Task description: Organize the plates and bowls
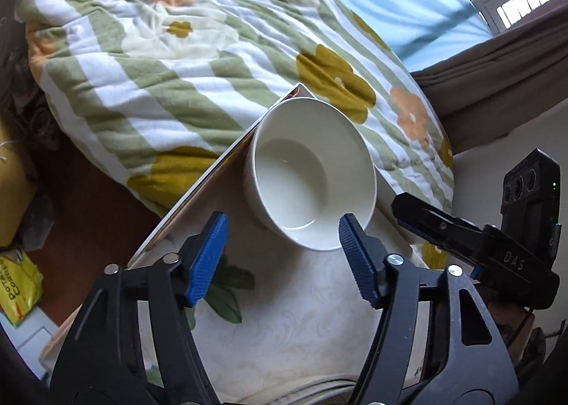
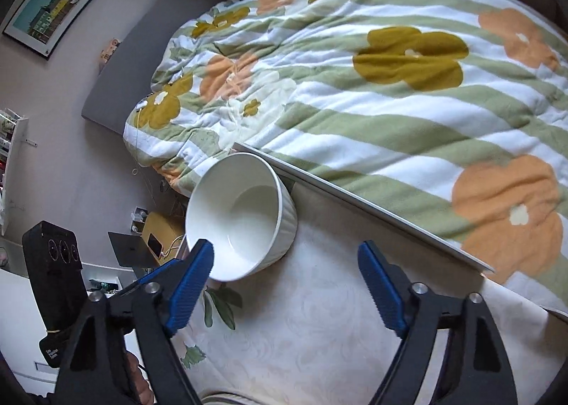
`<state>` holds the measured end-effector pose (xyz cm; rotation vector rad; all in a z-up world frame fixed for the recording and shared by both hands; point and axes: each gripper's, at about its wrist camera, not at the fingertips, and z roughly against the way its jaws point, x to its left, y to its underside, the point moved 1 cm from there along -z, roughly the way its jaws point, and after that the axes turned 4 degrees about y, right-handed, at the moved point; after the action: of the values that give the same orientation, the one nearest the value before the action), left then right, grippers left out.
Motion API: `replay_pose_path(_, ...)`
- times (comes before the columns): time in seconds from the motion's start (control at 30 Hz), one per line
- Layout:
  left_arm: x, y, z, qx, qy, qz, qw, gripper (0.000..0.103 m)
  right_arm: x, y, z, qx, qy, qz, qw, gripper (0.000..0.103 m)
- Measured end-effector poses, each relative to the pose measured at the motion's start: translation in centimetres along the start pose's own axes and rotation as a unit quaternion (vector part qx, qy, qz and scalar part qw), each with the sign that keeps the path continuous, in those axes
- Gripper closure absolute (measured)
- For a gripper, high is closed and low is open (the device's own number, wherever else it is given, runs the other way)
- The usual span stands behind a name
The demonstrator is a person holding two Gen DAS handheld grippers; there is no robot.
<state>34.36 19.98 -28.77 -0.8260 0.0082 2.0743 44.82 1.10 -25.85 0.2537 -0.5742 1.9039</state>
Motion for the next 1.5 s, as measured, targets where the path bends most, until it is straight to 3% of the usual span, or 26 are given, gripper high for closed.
replay_pose_path(0.23, 0.6, -1.3, -2.9, 0.017, -0.010, -0.005, 0.9998, 0.067, -0.6, -0.9, -4.5, 0.031, -0.011, -0.028, 0.999, 0.050)
replay_pose_path(0.3, 0.9, -1.5, -3.1, 0.016, -0.027, -0.011, 0.9995, 0.077, -0.6, -1.0, -5.0, 0.032, -0.011, -0.028, 0.999, 0.063)
replay_pose_path(0.4, 0.9, -1.6, -3.2, 0.013, -0.031, -0.017, 0.9993, 0.078, -0.3, -1.2, -5.5, 0.032, -0.023, -0.024, 0.999, 0.080)
replay_pose_path(0.73, -0.3, -1.2, -2.2, 0.004, -0.042, -0.046, 0.9981, 0.078, 0.5, -0.9, -4.9, 0.022, -0.014, -0.009, 1.000, 0.081)
replay_pose_path(1.03, -5.1, 1.4, 4.3, -0.040, -0.036, -0.104, 0.9931, 0.078, 1.7, 1.9, 1.4, -0.042, -0.035, -0.009, 0.998, 0.081)
replay_pose_path(1.2, -9.2, 4.9, 8.3, -0.059, -0.023, -0.140, 0.9882, 0.078, 2.1, 5.5, 7.6, -0.086, -0.036, -0.011, 0.996, 0.081)
replay_pose_path(1.5, -17.4, 15.4, 13.1, -0.054, 0.020, -0.209, 0.9763, 0.078, -0.1, 15.2, 18.7, -0.153, -0.006, -0.037, 0.987, 0.081)
